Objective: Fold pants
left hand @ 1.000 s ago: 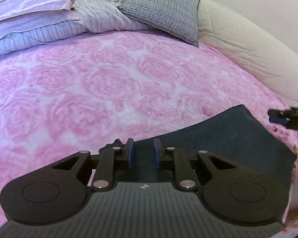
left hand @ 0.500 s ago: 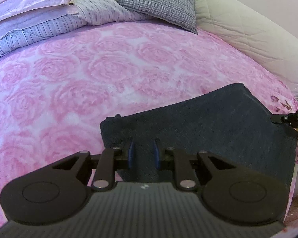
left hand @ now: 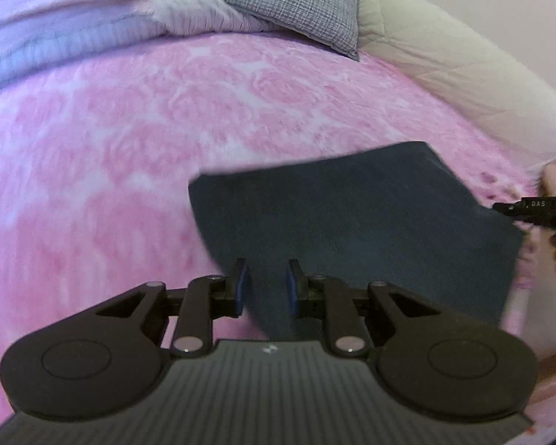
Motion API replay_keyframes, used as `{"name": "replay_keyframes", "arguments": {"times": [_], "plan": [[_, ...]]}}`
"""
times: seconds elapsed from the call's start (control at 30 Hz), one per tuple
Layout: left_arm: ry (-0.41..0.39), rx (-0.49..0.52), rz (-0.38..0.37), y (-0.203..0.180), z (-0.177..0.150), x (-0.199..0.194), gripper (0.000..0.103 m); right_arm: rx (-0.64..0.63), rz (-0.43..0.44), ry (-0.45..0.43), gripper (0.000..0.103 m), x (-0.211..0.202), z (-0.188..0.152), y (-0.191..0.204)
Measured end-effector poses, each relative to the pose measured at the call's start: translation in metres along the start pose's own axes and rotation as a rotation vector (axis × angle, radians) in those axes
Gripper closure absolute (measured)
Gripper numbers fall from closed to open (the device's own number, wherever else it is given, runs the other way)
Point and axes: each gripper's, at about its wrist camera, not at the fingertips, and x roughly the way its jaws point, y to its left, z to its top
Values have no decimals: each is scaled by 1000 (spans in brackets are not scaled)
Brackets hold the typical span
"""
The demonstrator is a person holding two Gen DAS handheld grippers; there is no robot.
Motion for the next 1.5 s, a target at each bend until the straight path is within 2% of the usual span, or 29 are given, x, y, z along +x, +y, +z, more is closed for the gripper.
{"name": "replay_keyframes", "arguments": {"times": [0.03,0.07,0.1,0.13,0.27,0.33,0.37,0.4,0.47,0.53,0.63,0.73,0.83,0.9,0.97,1.07,1.13,1.3,1.4,1.5], "plan": [[5,-29,-29,2,-8,-8,78,89,97,8,74,-7,-4,-12],[15,-68,-60,4,-18,-15,74,171,180,18,63,-13,-10,-24],[25,-113,-93,6,-27,-18,68,208,218,26,51,-17,-16,-30],[44,-166,-131,8,-36,-20,65,216,236,33,48,-20,-22,-34],[127,-399,-306,13,-69,-6,60,243,260,80,48,-13,-40,-43],[116,-480,-344,12,-78,1,60,252,264,59,66,-12,-45,-47],[102,-472,-332,8,-79,0,61,272,280,62,79,-11,-46,-49],[90,-445,-312,5,-79,-1,70,288,289,50,83,-13,-47,-50],[62,-328,-278,-5,-78,-6,73,169,251,15,88,-19,-46,-38],[42,-243,-258,-9,-83,-6,73,65,192,10,87,-12,-52,-29],[58,-271,-260,-5,-81,-4,71,52,212,33,80,-12,-48,-33],[111,-245,-231,-11,-69,-2,70,16,186,75,75,-15,-40,-28],[175,-242,-197,-14,-56,-2,70,12,75,105,68,-19,-32,-9],[234,-263,-160,-17,-47,-8,71,3,-22,115,64,-24,-29,5],[273,-243,-108,-22,-35,-19,74,-21,-132,127,63,-29,-29,24],[290,-233,-61,-22,-15,-39,74,-99,-266,161,63,-37,-25,48],[302,-263,-48,-18,-4,-48,74,-161,-303,203,63,-40,-21,65],[283,-307,-18,-22,25,-52,74,-219,-170,272,59,-37,8,86],[273,-350,21,-29,33,-41,74,-250,-59,307,58,-11,30,90],[252,-415,82,-33,35,-30,74,-323,11,340,58,29,50,93]]}}
